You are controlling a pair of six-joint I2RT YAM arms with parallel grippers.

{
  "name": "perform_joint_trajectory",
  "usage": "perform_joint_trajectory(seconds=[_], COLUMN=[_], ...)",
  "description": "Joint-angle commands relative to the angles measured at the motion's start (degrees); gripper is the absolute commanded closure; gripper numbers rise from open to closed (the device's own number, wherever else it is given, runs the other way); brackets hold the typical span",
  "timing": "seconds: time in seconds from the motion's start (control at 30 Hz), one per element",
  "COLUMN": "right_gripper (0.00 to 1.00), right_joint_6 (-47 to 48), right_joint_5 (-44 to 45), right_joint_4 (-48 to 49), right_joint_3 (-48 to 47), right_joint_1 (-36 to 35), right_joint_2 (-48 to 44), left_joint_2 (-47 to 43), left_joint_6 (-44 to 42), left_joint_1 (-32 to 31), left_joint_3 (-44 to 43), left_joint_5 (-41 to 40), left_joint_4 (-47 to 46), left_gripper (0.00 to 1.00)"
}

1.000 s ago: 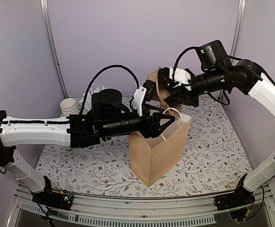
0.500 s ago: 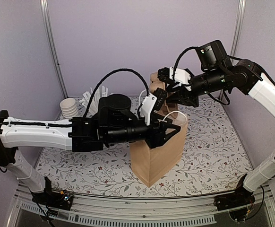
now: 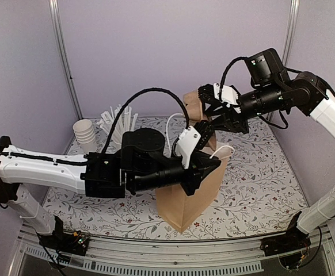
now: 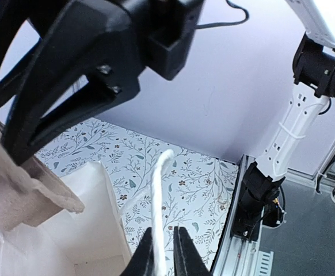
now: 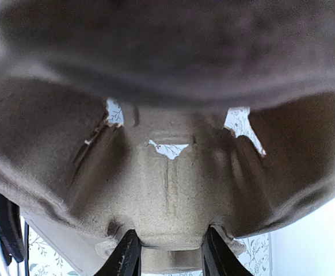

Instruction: Pack the takeout coffee

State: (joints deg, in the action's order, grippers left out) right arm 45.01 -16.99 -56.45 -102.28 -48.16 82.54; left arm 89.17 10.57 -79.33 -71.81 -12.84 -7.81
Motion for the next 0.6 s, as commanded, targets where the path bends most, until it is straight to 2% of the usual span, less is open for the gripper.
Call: perform_joint_trajectory(seconds=[0.0, 0.27, 0.57], right_gripper=[0.65, 0.65, 0.65], right_joint_6=[-0.3, 0.1, 3.7], right_joint_5=[0.0, -1.7, -7.7], right_joint_4=[-0.1, -1.6, -11.1], right_joint_3=[-0.1, 2.5, -1.1], right_joint_1=[0.2, 0.2, -1.0], right_joint_2=[-1.7, -3.3, -1.0], left_joint_2=[-1.0, -2.9, -3.5], left_joint_6=[-5.1, -10.2, -22.6], left_joint_1=[-2.4, -4.4, -7.2], left_joint_3=[1.0, 2.4, -0.8], left_joint_5=[-3.1, -5.4, -9.0], left_joint_4=[-0.5, 0.3, 7.0], left_gripper=[0.90, 0.92, 0.93])
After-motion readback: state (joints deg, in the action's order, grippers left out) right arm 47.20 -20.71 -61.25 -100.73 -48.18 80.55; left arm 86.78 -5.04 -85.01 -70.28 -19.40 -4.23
